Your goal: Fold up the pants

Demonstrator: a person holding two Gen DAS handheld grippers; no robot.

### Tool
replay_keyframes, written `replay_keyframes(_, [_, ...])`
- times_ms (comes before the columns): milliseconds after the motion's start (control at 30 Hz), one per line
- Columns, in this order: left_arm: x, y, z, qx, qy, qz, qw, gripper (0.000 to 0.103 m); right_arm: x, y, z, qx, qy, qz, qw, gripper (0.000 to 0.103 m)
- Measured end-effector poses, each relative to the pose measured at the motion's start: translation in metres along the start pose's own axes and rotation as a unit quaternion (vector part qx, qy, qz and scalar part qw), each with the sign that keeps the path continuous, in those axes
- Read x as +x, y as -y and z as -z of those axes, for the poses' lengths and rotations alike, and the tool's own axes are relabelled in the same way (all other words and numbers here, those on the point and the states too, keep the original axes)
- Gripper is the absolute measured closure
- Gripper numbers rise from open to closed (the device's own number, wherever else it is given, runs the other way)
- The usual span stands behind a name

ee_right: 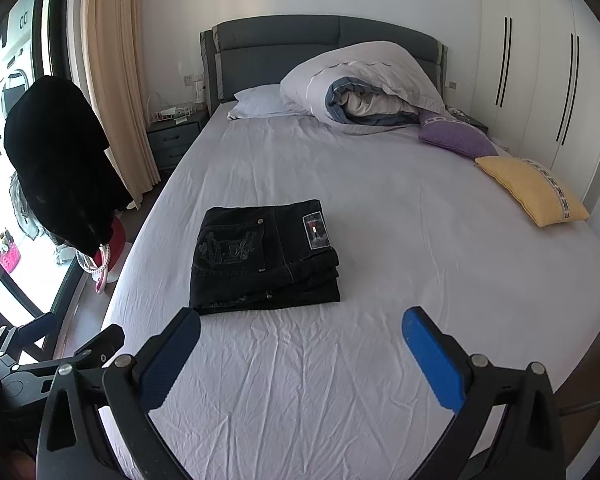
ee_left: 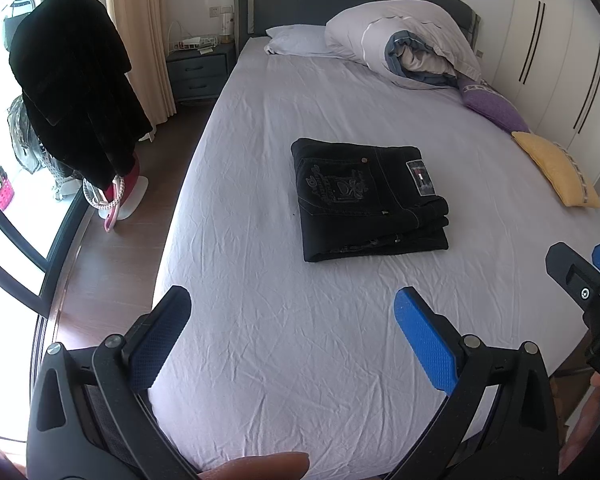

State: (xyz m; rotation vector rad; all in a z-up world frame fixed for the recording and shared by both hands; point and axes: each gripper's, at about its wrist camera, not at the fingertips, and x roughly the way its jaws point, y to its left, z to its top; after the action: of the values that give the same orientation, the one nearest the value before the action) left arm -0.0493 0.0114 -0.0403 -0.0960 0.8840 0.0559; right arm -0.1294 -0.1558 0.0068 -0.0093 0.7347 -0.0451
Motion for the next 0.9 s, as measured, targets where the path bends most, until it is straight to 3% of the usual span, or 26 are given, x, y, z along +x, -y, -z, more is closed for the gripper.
replay_keyframes(900, [0.0033,0.0024,0.0031,-0.001,-0.003,-0.001,1.0000,0.000,-0.0008,-0.0013,0.0040,0.000,-0.004,-0.002,1.000,0.000])
